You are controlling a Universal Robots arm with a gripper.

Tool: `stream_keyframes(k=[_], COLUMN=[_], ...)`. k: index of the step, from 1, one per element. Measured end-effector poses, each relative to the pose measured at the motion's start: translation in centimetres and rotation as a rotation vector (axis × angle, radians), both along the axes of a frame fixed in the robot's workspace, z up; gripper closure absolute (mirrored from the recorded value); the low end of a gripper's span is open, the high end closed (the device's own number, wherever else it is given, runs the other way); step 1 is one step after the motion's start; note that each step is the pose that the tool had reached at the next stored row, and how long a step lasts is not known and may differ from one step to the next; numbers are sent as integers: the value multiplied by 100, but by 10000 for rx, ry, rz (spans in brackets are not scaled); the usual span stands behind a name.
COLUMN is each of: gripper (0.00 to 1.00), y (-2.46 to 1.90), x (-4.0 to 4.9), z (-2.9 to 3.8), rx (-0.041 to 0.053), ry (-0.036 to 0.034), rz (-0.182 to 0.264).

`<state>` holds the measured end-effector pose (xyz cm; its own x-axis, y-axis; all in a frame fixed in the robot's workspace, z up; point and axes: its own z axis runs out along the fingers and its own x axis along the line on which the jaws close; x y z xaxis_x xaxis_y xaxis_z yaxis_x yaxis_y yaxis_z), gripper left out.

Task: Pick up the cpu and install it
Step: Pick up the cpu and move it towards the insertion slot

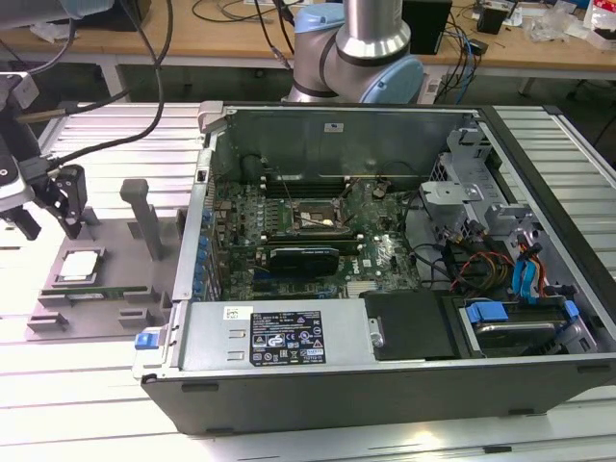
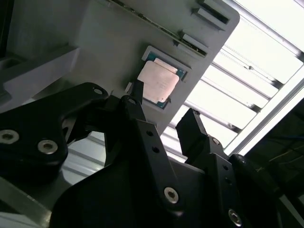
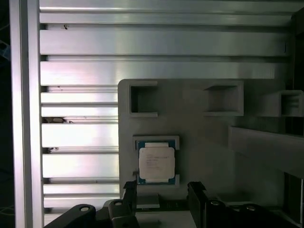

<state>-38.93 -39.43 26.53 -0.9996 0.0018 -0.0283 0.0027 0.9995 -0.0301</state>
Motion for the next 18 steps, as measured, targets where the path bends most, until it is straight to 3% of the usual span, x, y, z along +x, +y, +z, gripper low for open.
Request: stream_keyframes(k=[18], gripper=[44], y=[0], x=[0], z=[-180], rx=[1], ry=[-1], rz=[1])
